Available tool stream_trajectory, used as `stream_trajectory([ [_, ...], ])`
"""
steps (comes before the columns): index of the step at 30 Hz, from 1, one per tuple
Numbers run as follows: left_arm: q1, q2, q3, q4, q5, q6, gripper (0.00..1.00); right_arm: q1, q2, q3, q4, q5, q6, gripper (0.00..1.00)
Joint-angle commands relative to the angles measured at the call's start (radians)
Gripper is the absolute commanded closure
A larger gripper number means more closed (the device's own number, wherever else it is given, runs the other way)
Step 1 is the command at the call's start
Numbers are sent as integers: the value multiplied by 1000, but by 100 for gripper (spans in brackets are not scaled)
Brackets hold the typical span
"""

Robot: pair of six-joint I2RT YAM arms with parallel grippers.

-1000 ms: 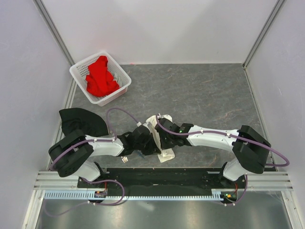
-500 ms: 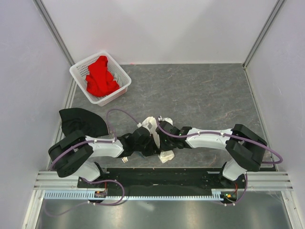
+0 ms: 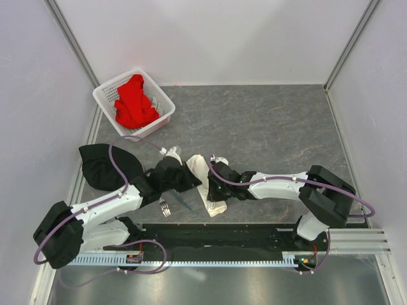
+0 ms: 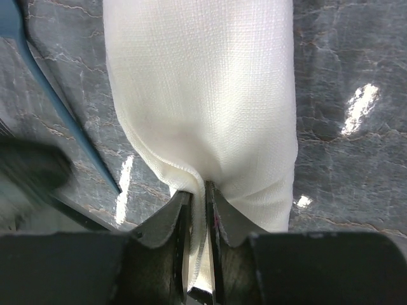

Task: Fold the napkin into a case and place the utensils inside
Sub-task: Stuff the top corner of the smaller-rectangle-folded napkin into the folded napkin.

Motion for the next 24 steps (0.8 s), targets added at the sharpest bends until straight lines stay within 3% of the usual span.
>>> stream_trajectory([
  [1,126,95,113,0,43,118,84,8,38,-45,-58,24,-8,78],
  [7,156,304,187,53,151,161,89,8,21,-46,-58,28,-11,75],
  [14,170,372,119,61,147,201,92,9,-25,-31,-86,15,-22,67],
  [20,190,398,105,61,156,264,92,-12,-135,10,-118,-22,-68,38],
  [24,190,420,107,96,168,258,92,-46,-159,50,-116,-83,-99,33],
])
